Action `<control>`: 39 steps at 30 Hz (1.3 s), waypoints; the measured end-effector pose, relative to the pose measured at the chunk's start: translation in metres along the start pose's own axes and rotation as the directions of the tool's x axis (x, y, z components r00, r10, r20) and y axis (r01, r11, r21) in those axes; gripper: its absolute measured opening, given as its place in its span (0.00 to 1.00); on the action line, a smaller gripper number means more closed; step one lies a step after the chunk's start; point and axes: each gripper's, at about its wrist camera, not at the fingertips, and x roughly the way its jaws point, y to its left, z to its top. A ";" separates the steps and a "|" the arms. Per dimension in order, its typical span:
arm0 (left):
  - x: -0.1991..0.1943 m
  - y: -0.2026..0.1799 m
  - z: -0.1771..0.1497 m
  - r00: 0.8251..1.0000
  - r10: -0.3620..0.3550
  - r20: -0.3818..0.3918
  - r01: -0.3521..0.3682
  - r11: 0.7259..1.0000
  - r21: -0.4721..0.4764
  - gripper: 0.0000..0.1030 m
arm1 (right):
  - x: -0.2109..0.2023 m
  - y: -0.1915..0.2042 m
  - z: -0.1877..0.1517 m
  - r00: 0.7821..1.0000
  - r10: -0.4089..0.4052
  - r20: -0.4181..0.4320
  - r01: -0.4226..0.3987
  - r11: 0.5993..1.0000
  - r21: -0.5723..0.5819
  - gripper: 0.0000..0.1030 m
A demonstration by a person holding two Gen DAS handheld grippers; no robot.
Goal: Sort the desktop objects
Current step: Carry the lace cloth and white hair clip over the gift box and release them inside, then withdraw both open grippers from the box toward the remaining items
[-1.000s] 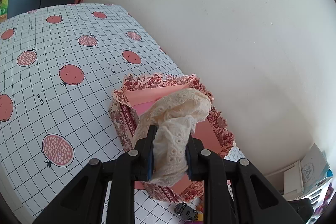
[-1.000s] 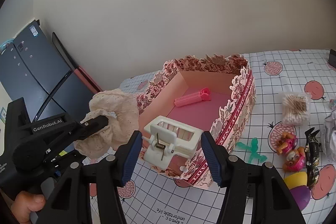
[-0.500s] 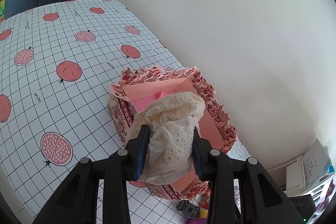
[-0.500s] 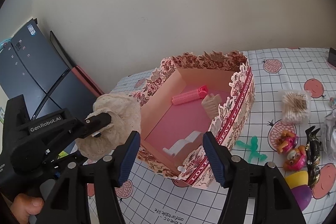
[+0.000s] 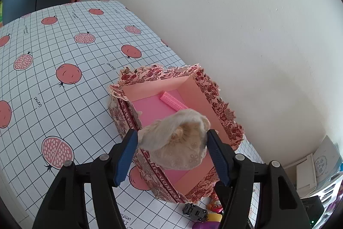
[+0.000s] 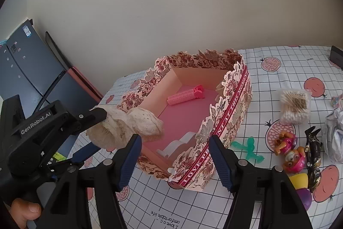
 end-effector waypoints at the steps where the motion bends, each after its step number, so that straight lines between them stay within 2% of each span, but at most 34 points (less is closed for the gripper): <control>1: 0.000 -0.001 0.000 1.000 0.001 -0.001 -0.001 1.000 0.002 0.66 | 0.000 -0.001 0.000 1.000 -0.001 -0.001 0.001 1.000 0.001 0.67; 6: 0.002 -0.001 0.000 1.000 0.019 -0.001 -0.019 1.000 0.011 0.71 | 0.001 -0.003 0.000 1.000 -0.009 -0.010 0.009 1.000 0.005 0.68; 16: 0.001 -0.006 -0.001 0.999 0.043 0.009 -0.043 0.998 0.034 0.73 | -0.002 -0.008 0.001 1.000 -0.022 -0.017 0.023 1.000 0.007 0.73; 27: -0.001 -0.022 -0.006 0.999 0.050 0.022 -0.051 0.995 0.080 0.73 | -0.016 -0.025 0.007 0.997 -0.074 0.003 0.074 0.997 0.021 0.92; 30: -0.002 -0.028 -0.007 0.997 0.076 0.035 -0.079 0.991 0.104 0.85 | -0.021 -0.032 0.009 0.995 -0.096 0.008 0.096 0.995 0.026 0.94; 32: -0.003 -0.033 -0.009 0.996 0.078 0.048 -0.083 0.990 0.118 0.85 | -0.025 -0.039 0.012 0.994 -0.108 0.011 0.107 0.994 0.030 1.00; 39: 0.000 -0.055 -0.019 0.995 0.084 0.058 -0.093 0.979 0.183 0.91 | -0.048 -0.065 0.020 0.981 -0.181 0.065 0.178 0.983 0.050 1.00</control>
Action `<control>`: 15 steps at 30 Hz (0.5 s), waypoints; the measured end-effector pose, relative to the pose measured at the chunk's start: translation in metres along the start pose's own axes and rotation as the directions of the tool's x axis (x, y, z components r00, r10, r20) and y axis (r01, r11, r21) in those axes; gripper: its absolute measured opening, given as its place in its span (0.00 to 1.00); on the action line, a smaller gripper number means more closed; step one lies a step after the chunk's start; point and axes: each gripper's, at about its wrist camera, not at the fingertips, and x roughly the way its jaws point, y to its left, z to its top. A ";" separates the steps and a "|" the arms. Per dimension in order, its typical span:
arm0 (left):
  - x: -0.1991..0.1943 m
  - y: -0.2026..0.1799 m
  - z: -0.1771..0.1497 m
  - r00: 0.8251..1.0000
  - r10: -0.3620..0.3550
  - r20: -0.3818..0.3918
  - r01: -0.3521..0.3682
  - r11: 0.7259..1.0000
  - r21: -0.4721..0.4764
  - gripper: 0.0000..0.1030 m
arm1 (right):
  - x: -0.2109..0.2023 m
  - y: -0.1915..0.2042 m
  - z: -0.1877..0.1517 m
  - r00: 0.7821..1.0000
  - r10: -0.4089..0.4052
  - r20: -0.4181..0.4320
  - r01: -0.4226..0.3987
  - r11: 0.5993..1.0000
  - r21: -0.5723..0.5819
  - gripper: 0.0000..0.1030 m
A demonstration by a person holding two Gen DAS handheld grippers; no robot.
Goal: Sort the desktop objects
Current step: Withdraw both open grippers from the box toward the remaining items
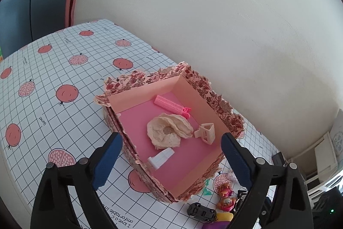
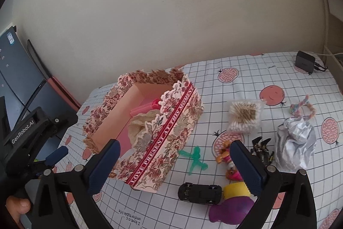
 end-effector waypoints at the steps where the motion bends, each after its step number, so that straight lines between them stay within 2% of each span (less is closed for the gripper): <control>1: 0.000 -0.004 -0.001 1.000 0.001 0.002 -0.001 1.000 0.013 0.91 | -0.002 -0.005 0.002 1.000 -0.011 0.003 0.011 1.000 0.008 1.00; 3: 0.001 -0.014 -0.004 1.000 0.007 0.009 -0.007 0.999 0.044 0.92 | -0.006 -0.016 0.006 0.999 -0.036 0.006 0.035 0.999 0.026 1.00; 4: 0.001 -0.019 -0.006 1.000 0.008 0.013 -0.009 0.998 0.062 1.00 | -0.009 -0.022 0.008 0.999 -0.044 0.013 0.044 0.998 0.036 1.00; 10: -0.001 -0.051 -0.016 0.998 0.012 0.059 -0.021 0.986 0.168 1.00 | -0.032 -0.056 0.028 0.987 -0.141 0.078 0.135 0.987 0.085 1.00; 13: 0.002 -0.067 -0.022 0.999 -0.022 0.035 0.014 0.978 0.210 1.00 | -0.043 -0.073 0.043 0.979 -0.180 0.096 0.172 0.981 0.094 1.00; 15: 0.005 -0.079 -0.028 0.999 -0.047 0.018 0.041 0.970 0.238 1.00 | -0.054 -0.086 0.050 0.965 -0.227 0.130 0.212 0.970 0.116 1.00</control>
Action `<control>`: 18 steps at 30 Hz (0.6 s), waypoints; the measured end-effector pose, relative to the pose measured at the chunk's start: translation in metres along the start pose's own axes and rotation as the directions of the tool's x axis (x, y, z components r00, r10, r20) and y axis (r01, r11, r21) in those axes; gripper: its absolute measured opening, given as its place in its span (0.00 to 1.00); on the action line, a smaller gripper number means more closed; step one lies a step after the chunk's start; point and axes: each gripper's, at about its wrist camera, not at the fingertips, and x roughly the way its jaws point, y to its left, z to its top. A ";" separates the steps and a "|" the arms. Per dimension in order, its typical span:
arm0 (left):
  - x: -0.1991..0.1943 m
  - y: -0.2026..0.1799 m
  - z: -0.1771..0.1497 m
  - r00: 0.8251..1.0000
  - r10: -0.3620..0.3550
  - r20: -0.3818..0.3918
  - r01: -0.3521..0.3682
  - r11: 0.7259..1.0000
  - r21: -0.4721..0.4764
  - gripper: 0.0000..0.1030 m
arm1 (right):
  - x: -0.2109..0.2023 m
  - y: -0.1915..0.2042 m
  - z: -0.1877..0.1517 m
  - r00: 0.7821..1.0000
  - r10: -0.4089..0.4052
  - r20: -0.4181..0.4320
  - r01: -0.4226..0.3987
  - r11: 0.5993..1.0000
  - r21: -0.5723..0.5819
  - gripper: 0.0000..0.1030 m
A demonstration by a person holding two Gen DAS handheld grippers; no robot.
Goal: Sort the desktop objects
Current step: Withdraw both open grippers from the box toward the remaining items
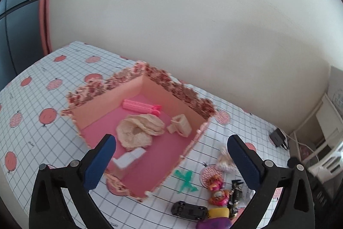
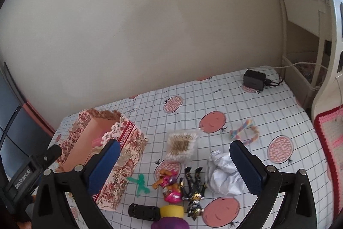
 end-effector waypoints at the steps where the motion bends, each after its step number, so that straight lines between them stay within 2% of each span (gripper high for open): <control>1: 0.002 -0.006 -0.002 1.000 -0.010 -0.002 0.010 1.000 0.016 1.00 | -0.002 -0.007 0.003 1.000 -0.018 0.014 0.018 1.000 0.010 1.00; 5: 0.014 -0.028 -0.013 0.999 -0.022 -0.028 0.024 0.997 0.073 1.00 | 0.003 -0.034 0.003 0.998 -0.066 -0.002 0.066 0.997 0.049 1.00; 12: 0.028 -0.047 -0.033 0.986 -0.120 -0.113 0.126 0.991 0.046 1.00 | 0.028 -0.071 -0.014 0.988 -0.094 -0.121 0.107 0.989 0.101 1.00; 16: 0.038 -0.053 -0.044 0.975 -0.140 -0.170 0.148 0.988 0.033 1.00 | 0.047 -0.074 -0.027 0.975 -0.092 -0.204 0.115 0.988 0.107 1.00; 18: 0.045 -0.053 -0.051 0.969 -0.126 -0.213 0.133 0.991 0.020 1.00 | 0.056 -0.072 -0.034 0.964 -0.098 -0.246 0.123 0.988 0.089 1.00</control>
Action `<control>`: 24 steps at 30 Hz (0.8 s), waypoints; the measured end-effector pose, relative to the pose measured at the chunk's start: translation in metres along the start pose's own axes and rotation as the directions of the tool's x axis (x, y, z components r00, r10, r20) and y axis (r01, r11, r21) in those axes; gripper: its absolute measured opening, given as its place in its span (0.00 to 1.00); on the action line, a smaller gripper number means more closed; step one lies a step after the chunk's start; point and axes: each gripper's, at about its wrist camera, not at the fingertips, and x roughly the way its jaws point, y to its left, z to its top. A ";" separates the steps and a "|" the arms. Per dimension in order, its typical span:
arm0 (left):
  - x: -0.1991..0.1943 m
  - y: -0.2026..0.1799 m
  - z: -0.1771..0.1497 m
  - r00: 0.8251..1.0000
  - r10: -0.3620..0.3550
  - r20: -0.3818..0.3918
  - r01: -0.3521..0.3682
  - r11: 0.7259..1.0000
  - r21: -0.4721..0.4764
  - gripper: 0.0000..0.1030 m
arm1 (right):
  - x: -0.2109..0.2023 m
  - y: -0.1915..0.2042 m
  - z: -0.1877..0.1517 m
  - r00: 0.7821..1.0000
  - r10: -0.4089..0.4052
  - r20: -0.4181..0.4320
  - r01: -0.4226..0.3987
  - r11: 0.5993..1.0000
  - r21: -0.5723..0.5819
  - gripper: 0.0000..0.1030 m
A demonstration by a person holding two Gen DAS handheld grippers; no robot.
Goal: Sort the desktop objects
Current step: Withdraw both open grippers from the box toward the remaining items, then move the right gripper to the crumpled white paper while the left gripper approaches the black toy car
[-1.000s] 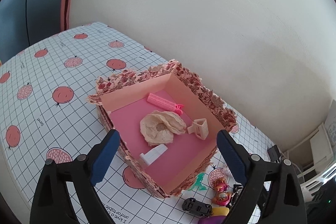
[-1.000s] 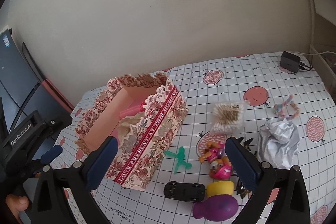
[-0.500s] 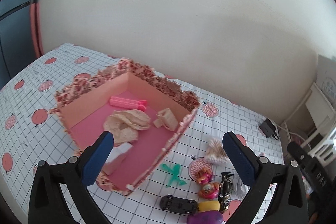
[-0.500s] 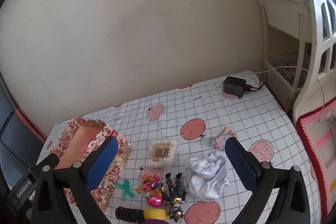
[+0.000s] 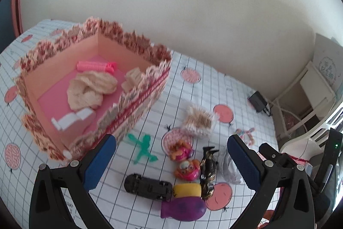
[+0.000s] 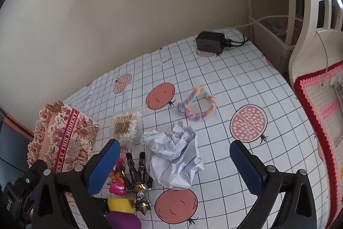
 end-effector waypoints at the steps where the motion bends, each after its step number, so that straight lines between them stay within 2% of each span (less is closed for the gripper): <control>1: 0.003 0.001 -0.003 1.000 0.001 -0.018 -0.001 1.000 -0.012 1.00 | 0.005 0.001 -0.002 1.000 -0.010 -0.022 0.010 1.000 -0.007 1.00; 7: 0.027 0.003 -0.021 0.988 0.033 -0.151 -0.040 0.998 -0.046 1.00 | 0.025 -0.008 -0.013 0.991 -0.068 -0.112 0.070 0.998 0.011 1.00; 15: 0.042 0.033 -0.034 0.969 0.063 -0.240 -0.105 0.980 -0.167 1.00 | 0.047 -0.006 -0.024 0.973 -0.102 -0.207 0.105 0.994 0.006 1.00; 19: 0.046 0.044 -0.037 0.963 0.050 -0.266 -0.114 0.966 -0.231 1.00 | 0.052 -0.001 -0.027 0.974 -0.090 -0.209 0.091 0.996 -0.005 1.00; 24: 0.051 0.051 -0.040 0.955 0.038 -0.293 -0.118 0.958 -0.260 1.00 | 0.056 0.005 -0.028 0.979 -0.074 -0.191 0.070 0.997 -0.029 1.00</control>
